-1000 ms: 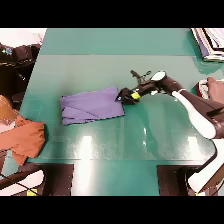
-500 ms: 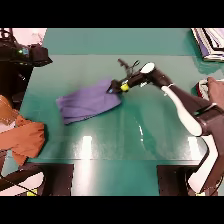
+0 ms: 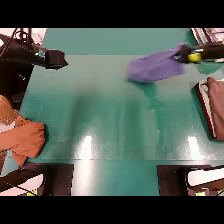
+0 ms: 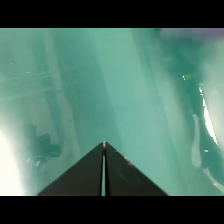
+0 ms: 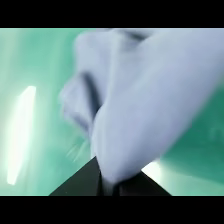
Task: Fold the shirts.
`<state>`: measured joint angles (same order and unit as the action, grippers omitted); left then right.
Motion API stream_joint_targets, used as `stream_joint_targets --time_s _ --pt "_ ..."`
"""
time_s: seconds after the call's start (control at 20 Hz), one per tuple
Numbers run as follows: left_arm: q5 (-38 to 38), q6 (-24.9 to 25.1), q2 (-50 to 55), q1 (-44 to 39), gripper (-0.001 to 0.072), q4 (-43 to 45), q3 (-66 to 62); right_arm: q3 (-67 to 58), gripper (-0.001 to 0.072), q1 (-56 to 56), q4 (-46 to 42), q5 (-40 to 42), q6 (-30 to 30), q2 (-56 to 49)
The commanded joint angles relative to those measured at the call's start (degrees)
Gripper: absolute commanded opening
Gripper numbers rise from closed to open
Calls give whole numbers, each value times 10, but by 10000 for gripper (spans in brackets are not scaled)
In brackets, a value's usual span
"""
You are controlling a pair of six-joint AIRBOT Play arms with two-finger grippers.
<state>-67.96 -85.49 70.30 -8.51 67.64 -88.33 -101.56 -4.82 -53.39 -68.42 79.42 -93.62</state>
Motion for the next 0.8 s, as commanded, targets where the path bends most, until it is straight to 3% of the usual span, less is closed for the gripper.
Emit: stream_joint_targets --time_s 0.0,0.2,0.45,0.75 --pt "11 -7 0 -8 25 -25 0 -1 18 -160 -34 -3 8 35" --pt "35 -28 0 -8 25 -38 0 -1 18 -264 -31 13 7 33" --pt "35 -28 0 -8 25 -38 0 -64 18 -298 9 24 7 33" --pt "33 -26 0 -8 25 -38 0 -146 17 -311 -28 -44 38 49"
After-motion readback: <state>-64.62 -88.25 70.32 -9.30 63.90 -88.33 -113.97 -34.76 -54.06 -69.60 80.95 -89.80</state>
